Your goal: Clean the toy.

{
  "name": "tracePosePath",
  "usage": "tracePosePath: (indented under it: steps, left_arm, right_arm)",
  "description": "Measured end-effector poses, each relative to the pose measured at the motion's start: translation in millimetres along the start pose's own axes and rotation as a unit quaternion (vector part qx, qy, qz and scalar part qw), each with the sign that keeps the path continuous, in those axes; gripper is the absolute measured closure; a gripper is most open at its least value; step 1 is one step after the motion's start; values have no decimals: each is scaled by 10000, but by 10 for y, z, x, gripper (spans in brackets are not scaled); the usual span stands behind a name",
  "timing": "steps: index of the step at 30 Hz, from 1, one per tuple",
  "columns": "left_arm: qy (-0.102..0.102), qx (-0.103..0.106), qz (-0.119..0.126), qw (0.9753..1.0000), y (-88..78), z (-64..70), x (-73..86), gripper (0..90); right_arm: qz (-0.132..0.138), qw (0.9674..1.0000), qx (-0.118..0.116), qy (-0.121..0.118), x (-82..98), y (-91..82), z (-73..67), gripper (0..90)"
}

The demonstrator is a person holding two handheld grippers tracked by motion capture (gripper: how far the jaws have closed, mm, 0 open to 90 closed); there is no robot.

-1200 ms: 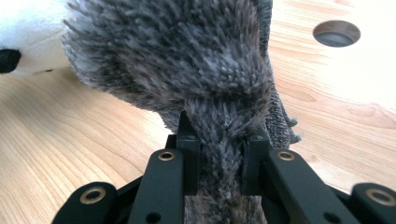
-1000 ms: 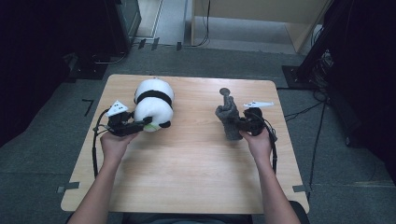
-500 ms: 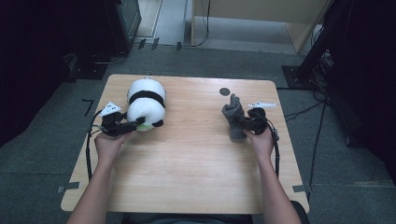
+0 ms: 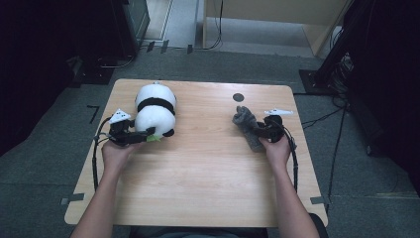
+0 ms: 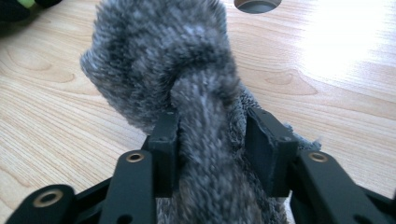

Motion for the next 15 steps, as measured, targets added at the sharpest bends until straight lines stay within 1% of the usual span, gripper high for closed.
tracePosePath:
  steps: [1,2,3,4,6,8,9,10,11,12,13,14,15]
  left_arm:
    - [0,0,0,10000,0,0,0,193]
    - [-12,14,-1,10000,1,-3,1,185]
    - [-11,64,-22,10000,-1,-11,3,177]
    - [-5,71,-33,10000,-4,-14,4,169]
    - [4,89,-42,10000,-7,-16,5,142]
    - [4,131,-88,9999,-6,-19,12,121]
    - [36,99,-146,9998,0,-18,15,92]
    - [88,-9,-249,9997,0,-12,24,92]
    - [212,-138,-381,9990,0,19,36,17]
    - [254,-114,-364,9989,-2,33,35,17]
    - [246,-57,-354,9991,-5,40,35,17]
    - [246,-57,-354,9991,-5,40,35,17]
    - [227,-61,-274,9993,-19,43,23,17]
  right_arm:
    - [0,10000,0,0,0,0,0,561]
    - [13,10000,4,-55,0,8,-5,540]
    - [19,10000,-1,-61,-2,11,-7,523]
    - [23,10000,3,-88,-4,12,-6,509]
    - [41,9999,11,-105,-8,11,-6,499]
    - [138,9998,-103,-25,-25,-1,1,461]
    - [173,9997,-141,30,-32,-7,0,443]
    - [173,9997,-141,30,-32,-7,0,443]
    - [237,9996,-139,112,-52,-23,-4,421]
    - [270,9994,-158,132,-63,-31,-12,416]
    - [287,9993,-195,139,-70,-36,-24,416]
    - [287,9993,-222,126,-74,-41,-35,416]
    - [260,9992,-263,140,-72,-46,-52,415]
Point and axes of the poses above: each handheld gripper's, and its own axes: y roughly forward along the jaws, x roughly out of its underside, z roughly to its right, the point moved 5 cm from there along y, roughly forward along the jaws
